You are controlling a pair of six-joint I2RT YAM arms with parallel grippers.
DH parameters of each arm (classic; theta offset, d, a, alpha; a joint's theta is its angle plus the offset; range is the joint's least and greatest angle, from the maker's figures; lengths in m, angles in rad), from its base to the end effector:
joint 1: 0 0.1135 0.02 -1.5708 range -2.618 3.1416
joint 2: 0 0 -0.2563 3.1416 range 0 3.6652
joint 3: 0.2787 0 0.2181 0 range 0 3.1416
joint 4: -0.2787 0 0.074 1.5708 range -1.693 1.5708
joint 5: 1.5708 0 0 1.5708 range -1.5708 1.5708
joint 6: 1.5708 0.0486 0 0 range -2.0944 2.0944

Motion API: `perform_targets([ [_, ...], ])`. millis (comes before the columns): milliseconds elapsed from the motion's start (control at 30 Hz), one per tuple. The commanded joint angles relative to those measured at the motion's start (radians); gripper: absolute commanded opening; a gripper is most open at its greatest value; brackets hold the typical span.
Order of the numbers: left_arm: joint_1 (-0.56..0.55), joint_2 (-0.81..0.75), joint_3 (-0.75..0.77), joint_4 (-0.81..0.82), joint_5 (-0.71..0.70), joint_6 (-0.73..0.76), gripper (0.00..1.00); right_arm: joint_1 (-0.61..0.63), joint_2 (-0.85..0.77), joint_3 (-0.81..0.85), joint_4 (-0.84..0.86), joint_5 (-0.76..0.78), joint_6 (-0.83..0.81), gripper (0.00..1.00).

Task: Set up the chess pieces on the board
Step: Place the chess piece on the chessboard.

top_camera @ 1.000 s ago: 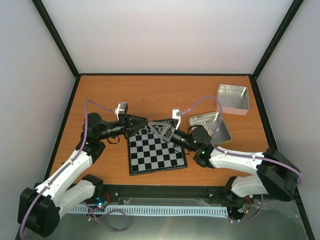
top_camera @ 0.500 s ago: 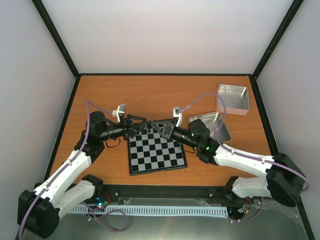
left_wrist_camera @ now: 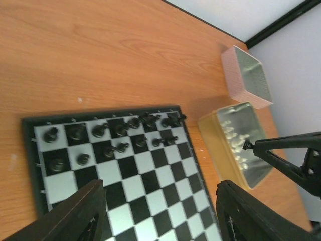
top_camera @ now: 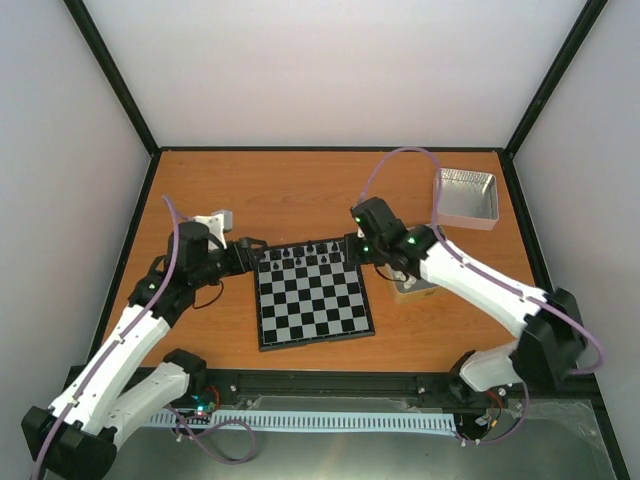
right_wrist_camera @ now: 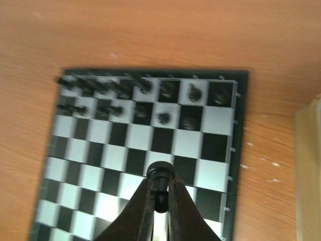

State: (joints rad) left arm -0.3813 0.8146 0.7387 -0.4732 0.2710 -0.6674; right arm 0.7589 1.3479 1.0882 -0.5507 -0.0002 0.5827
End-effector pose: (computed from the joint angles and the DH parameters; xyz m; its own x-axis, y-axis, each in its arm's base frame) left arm 0.1444 -0.0719 0.2808 -0.7336 -0.3484 -0.5835 0.1483 0.7559 -0.6377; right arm 0.1929 0.1830 0.2788 -0.8177 -0.0171 -0.5754 -0.2853 0.8801 0.3794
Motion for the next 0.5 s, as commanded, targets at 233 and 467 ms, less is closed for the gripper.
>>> perform_targets([
  [233, 0.004, -0.069, -0.003, -0.085, -0.140, 0.221, 0.63, -0.032, 0.422, 0.328, -0.365, 0.107, -0.203, 0.03],
  [467, 0.004, -0.088, -0.029, -0.065, -0.134, 0.218, 0.63, -0.041, 0.582, 0.448, -0.424, 0.137, -0.200, 0.03],
])
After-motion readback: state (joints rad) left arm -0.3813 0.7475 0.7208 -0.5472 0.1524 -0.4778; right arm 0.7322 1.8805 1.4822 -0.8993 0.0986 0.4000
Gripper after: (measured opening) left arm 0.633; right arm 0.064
